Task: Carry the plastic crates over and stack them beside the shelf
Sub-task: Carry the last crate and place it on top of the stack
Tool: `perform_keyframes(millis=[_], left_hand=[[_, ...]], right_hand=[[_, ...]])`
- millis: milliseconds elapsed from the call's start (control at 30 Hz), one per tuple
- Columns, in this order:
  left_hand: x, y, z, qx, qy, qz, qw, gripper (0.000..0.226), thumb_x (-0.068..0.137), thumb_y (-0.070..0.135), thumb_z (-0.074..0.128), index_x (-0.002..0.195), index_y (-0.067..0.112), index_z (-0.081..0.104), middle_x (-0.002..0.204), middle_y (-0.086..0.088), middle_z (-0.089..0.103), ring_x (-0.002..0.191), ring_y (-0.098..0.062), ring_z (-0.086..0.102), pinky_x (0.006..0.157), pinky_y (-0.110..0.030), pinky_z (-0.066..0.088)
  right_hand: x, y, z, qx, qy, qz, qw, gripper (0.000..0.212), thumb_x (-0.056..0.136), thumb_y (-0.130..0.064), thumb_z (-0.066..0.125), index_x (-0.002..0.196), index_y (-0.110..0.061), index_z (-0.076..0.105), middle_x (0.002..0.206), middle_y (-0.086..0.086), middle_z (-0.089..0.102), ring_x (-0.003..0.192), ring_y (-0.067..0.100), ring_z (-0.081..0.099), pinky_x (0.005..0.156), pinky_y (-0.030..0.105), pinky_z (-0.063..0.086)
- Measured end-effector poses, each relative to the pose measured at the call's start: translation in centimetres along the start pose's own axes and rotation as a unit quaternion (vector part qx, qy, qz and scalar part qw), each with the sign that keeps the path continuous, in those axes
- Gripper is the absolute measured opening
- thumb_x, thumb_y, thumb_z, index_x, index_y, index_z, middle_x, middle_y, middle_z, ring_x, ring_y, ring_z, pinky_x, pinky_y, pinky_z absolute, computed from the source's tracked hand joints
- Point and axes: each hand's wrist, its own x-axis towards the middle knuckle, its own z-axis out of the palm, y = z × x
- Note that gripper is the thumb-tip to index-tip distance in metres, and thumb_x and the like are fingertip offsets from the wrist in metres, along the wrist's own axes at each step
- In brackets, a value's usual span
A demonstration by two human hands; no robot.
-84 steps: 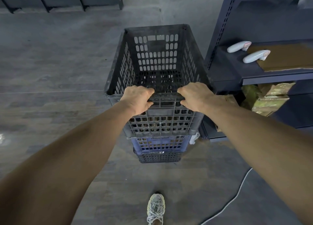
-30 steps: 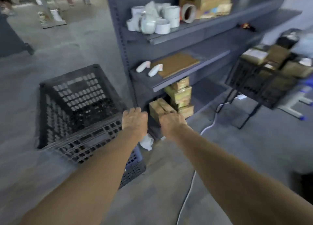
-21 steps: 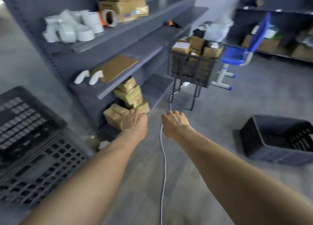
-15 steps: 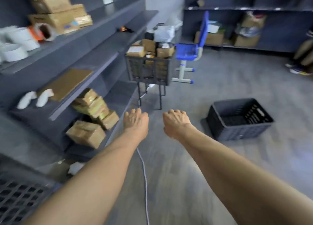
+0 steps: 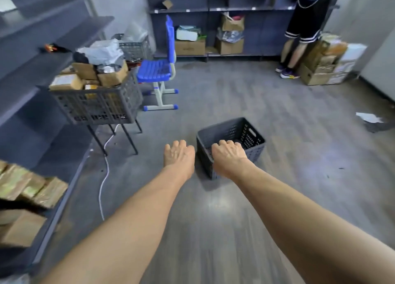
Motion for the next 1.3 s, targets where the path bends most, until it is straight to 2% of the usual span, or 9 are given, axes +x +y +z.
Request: perform_keyframes(millis=[233, 333, 633, 1000, 1167, 1300], left_hand=[[7.9, 8.5, -0.4, 0.001, -0.018, 0.035, 0.999, 0.038, 0.09, 0.026, 0.059, 0.127, 0.018, 0.052, 0.13, -0.006, 0.047, 0.127, -0.025, 0.04, 0.101, -0.038, 0.031], [11.9, 10.8, -0.7, 0.003, -0.023, 0.039, 0.999, 0.038, 0.089, 0.027, 0.061, 0.124, 0.017, 0.053, 0.128, -0.006, 0.048, 0.125, -0.025, 0.041, 0.1, -0.037, 0.032], [28.4, 15.9, -0.9, -0.027, -0.051, 0.016, 0.998, 0.037, 0.09, 0.03, 0.059, 0.123, 0.018, 0.053, 0.127, -0.006, 0.048, 0.124, -0.026, 0.043, 0.101, -0.04, 0.033], [46.3, 20.0, -2.3, -0.053, -0.095, -0.063, 0.992, 0.039, 0.092, 0.027, 0.056, 0.129, 0.015, 0.053, 0.13, -0.007, 0.049, 0.125, -0.026, 0.043, 0.1, -0.038, 0.034], [51.7, 22.5, -1.8, -0.082, -0.114, -0.117, 0.983, 0.04, 0.092, 0.029, 0.057, 0.129, 0.014, 0.053, 0.131, -0.008, 0.05, 0.126, -0.026, 0.044, 0.1, -0.039, 0.035], [54.7, 24.4, -0.8, -0.121, -0.142, -0.195, 0.963, 0.037, 0.092, 0.028, 0.056, 0.127, 0.016, 0.055, 0.131, -0.008, 0.049, 0.126, -0.026, 0.043, 0.101, -0.038, 0.034]], right_hand=[[4.6, 10.1, 0.9, 0.011, -0.013, 0.025, 1.0, 0.035, 0.091, -0.019, 0.053, 0.124, -0.009, 0.051, 0.128, 0.01, 0.052, 0.123, 0.029, 0.047, 0.102, 0.039, 0.036], [7.6, 13.2, 0.8, 0.013, -0.021, 0.027, 0.999, 0.034, 0.09, -0.014, 0.051, 0.123, -0.008, 0.051, 0.126, 0.011, 0.052, 0.121, 0.03, 0.048, 0.1, 0.039, 0.037], [22.1, 21.8, 0.2, -0.001, -0.029, 0.015, 0.999, 0.036, 0.091, -0.014, 0.049, 0.126, -0.008, 0.048, 0.128, 0.011, 0.051, 0.122, 0.03, 0.047, 0.099, 0.038, 0.037], [39.6, 30.4, -1.5, -0.011, -0.058, -0.033, 0.998, 0.042, 0.091, -0.016, 0.054, 0.131, -0.008, 0.045, 0.13, 0.012, 0.05, 0.123, 0.03, 0.047, 0.1, 0.038, 0.039], [45.6, 34.0, -1.0, -0.029, -0.068, -0.087, 0.993, 0.043, 0.092, -0.016, 0.053, 0.133, -0.009, 0.045, 0.132, 0.011, 0.049, 0.125, 0.03, 0.046, 0.101, 0.038, 0.038], [49.7, 36.2, 0.4, -0.056, -0.083, -0.152, 0.983, 0.043, 0.092, -0.014, 0.052, 0.133, -0.008, 0.044, 0.131, 0.011, 0.049, 0.124, 0.029, 0.047, 0.099, 0.038, 0.04]])
